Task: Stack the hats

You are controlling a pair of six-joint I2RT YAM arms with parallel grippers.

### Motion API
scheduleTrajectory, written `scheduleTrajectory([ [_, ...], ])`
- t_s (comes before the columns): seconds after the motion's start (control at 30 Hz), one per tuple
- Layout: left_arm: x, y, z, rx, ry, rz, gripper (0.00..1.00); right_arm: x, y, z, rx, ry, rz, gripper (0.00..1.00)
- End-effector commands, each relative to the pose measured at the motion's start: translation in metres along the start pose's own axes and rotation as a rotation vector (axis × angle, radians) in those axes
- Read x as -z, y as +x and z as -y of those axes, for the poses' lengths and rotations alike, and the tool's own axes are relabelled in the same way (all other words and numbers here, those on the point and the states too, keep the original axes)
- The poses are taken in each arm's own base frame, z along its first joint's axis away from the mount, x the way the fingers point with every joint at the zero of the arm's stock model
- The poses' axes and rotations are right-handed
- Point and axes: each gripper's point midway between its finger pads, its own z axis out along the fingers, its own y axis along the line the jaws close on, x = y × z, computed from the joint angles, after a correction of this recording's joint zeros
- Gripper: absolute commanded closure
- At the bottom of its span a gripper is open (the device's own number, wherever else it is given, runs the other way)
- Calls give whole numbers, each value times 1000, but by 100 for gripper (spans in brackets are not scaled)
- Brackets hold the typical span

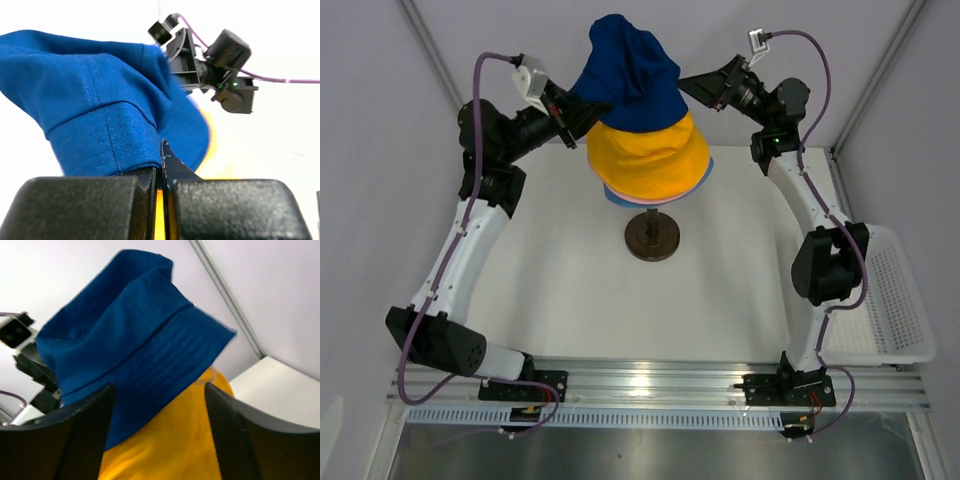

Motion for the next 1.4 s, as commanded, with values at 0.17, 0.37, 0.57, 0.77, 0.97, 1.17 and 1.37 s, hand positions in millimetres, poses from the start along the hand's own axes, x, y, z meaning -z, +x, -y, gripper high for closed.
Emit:
scheduleTrajectory([
  [0.17, 17, -72, 54, 36, 93, 144, 99, 29, -50, -95, 3, 9, 186, 12],
  [0.37, 16, -45, 51, 264, -45, 142, 99, 40, -44, -105, -76, 45, 216, 10],
  [0.57, 23, -7, 76, 464, -14, 150, 99, 52, -23, -87, -120, 114, 201, 10],
  [0.77, 19, 11, 102, 490, 8, 106, 99, 72, -9, -73, -121, 210, 187, 10],
  [0.97, 20, 23, 113, 656, 64, 125, 99, 77, -7, -77, -137, 200, 217, 9],
  [1.17, 15, 11, 125, 741, 113, 199, 99, 74, -8, -88, -197, 115, 253, 12],
  [1.37, 10, 9, 132, 802, 167, 240, 99, 67, 15, -84, -258, 137, 191, 15],
])
